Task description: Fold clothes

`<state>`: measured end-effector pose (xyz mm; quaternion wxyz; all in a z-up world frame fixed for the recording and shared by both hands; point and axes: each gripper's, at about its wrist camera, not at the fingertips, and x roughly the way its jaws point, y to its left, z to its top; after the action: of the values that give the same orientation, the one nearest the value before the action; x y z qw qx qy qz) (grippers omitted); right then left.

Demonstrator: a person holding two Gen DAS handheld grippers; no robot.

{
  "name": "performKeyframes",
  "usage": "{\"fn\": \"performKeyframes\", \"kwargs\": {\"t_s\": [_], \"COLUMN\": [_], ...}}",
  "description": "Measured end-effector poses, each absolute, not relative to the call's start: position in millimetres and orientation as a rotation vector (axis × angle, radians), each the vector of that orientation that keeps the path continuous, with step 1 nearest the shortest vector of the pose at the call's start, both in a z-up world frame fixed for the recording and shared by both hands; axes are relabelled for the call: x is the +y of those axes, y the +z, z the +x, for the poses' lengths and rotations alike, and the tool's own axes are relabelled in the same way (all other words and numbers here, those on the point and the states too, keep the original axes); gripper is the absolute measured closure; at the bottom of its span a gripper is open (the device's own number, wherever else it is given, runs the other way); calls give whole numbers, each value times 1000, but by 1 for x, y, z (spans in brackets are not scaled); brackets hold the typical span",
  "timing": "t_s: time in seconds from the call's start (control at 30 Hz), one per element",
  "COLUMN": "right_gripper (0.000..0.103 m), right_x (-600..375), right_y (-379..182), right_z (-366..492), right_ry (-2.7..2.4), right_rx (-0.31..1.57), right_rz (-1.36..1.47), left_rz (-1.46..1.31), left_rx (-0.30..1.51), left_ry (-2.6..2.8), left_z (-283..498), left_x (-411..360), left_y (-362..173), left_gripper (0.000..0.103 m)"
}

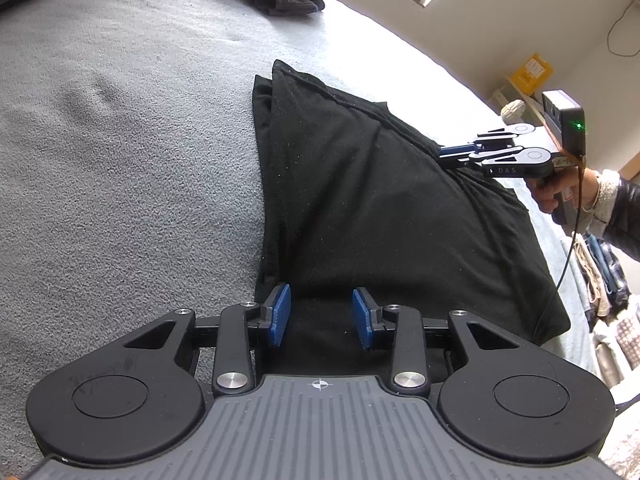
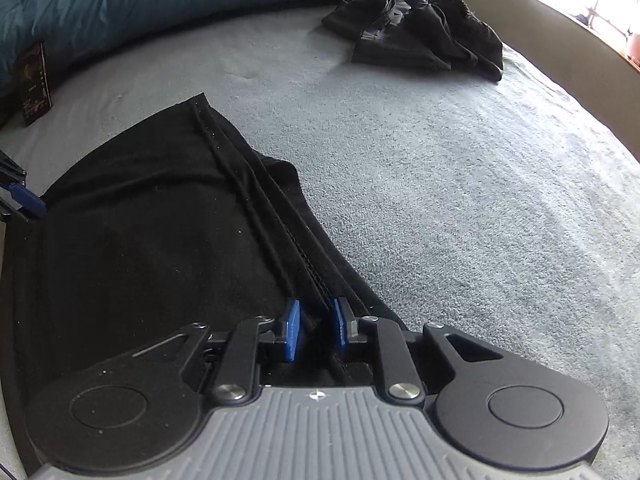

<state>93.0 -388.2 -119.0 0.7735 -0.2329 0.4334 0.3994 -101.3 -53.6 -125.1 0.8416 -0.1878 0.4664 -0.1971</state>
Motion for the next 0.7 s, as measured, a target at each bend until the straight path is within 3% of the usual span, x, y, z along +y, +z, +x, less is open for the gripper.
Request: {"fn": "performKeyframes", "kwargs": {"t_s": [0.03, 0.1, 0.47, 0.7], "right_gripper": [95, 103, 103, 95], "right_x": [-387, -387, -377, -425], "right_y": [-118, -113, -126, -95], "right_z": [92, 89, 86, 109], "right_ry": [868, 859, 716, 607], "right_rx": [933, 905, 809, 831], "right_rz": [-514, -524, -633, -326], "left_rz": [-398, -400, -390, -390], "left_rx": [985, 984, 976, 975], "left_ry": [-417, -416, -412, -413], "left_z": [-101, -102, -105, -106], "left_x": [-54, -54, -55, -54], "left_y": [-125, -124, -124, -124], "left_gripper": [69, 69, 69, 69]}}
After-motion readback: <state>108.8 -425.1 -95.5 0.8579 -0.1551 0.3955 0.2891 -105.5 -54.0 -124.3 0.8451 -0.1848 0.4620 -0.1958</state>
